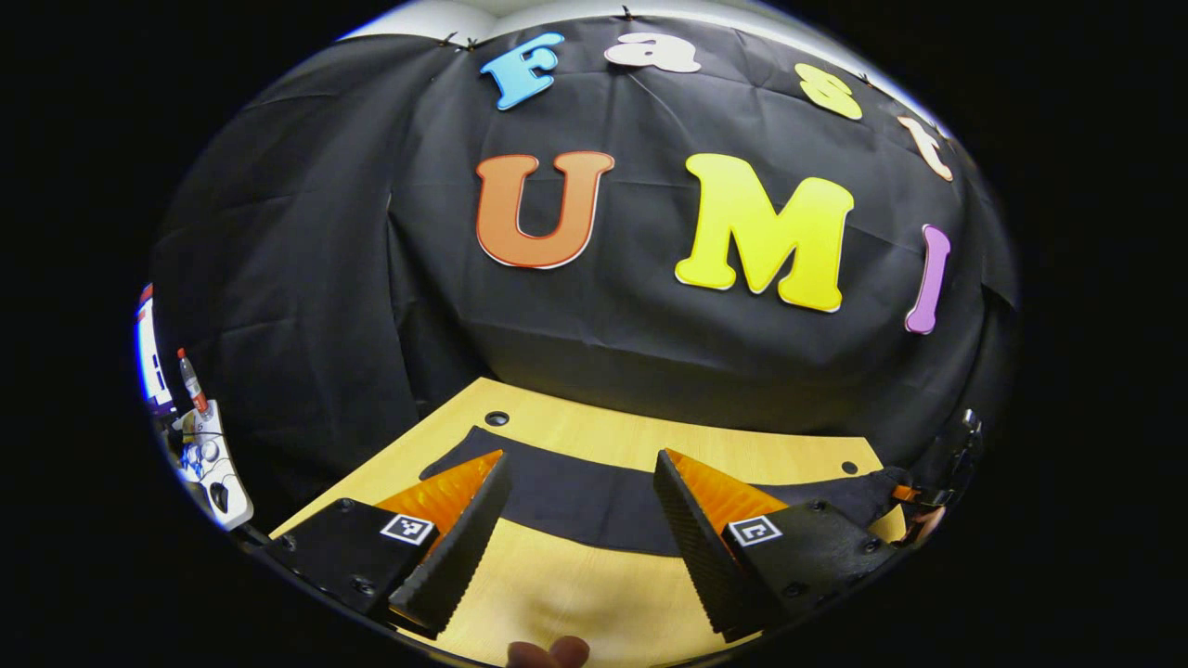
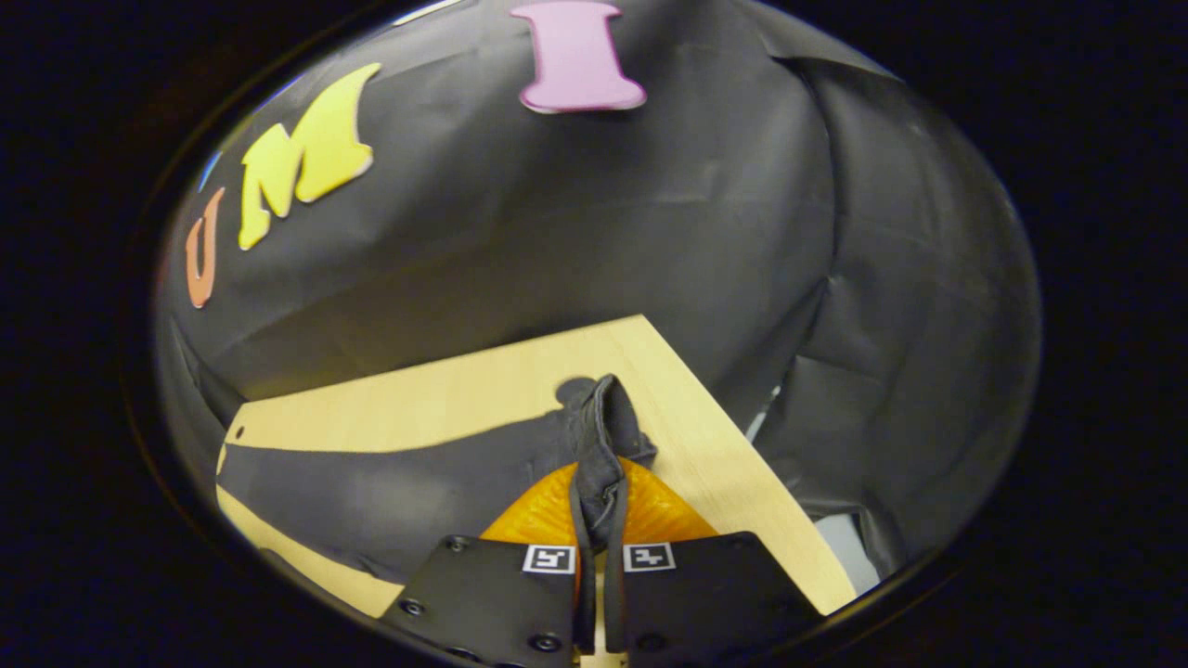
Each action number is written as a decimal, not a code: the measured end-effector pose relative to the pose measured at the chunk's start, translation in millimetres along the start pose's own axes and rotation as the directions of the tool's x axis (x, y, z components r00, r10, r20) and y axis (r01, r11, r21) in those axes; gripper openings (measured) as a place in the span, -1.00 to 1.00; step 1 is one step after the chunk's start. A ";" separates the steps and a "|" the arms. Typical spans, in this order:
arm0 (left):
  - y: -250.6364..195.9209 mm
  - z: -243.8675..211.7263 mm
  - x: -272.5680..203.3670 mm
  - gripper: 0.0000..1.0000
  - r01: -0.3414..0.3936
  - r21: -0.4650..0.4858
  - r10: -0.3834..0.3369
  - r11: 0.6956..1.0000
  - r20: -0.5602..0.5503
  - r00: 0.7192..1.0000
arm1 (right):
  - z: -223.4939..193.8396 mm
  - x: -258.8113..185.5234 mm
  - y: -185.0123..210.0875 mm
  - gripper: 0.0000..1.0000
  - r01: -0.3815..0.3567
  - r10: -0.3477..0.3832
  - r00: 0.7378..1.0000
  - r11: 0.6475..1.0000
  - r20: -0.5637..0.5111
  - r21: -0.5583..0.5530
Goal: Grasp the waist and the cuffs of the jeans and fold them to make the two legs overlap; first hold the waist and fold one-third of the jeans toward the cuffs, then hold the cuffs and fold the remaining one-third in the same direction to finish folding.
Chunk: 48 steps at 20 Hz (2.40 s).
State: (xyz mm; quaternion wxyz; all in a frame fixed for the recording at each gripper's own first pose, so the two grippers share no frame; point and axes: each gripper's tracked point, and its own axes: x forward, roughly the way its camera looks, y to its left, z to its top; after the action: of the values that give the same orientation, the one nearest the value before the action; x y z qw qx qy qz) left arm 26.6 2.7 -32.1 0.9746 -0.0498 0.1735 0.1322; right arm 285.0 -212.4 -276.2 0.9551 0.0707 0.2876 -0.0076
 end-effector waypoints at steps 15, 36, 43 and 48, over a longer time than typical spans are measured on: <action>187.5 -8.2 0.5 0.98 -0.171 -0.195 0.185 0.966 0.053 0.981 | -16.4 -116.0 405.4 -0.92 -0.367 0.376 0.926 0.871 -0.038 -0.326; 267.6 -47.6 54.1 0.98 -0.280 -0.138 0.280 0.950 -0.015 0.960 | -114.9 -149.3 466.2 0.95 -0.489 0.472 0.867 0.746 -0.160 -0.452; 237.2 -78.3 128.1 0.96 -0.184 -0.318 0.120 0.930 -0.210 0.970 | -54.9 -216.3 390.3 0.90 -0.429 0.467 0.882 0.731 -0.069 -0.530; 190.7 -143.5 174.3 0.97 -0.288 -0.648 -0.113 0.705 -0.504 0.857 | -39.0 -243.4 330.3 0.92 -0.352 0.409 0.912 0.765 -0.016 -0.539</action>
State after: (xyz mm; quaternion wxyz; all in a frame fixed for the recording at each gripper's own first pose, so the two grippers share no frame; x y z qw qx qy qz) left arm 85.3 207.2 -237.3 0.7915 -0.4412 0.3623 0.2182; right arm 78.7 113.6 -131.2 0.9318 -0.1396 0.2084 0.2625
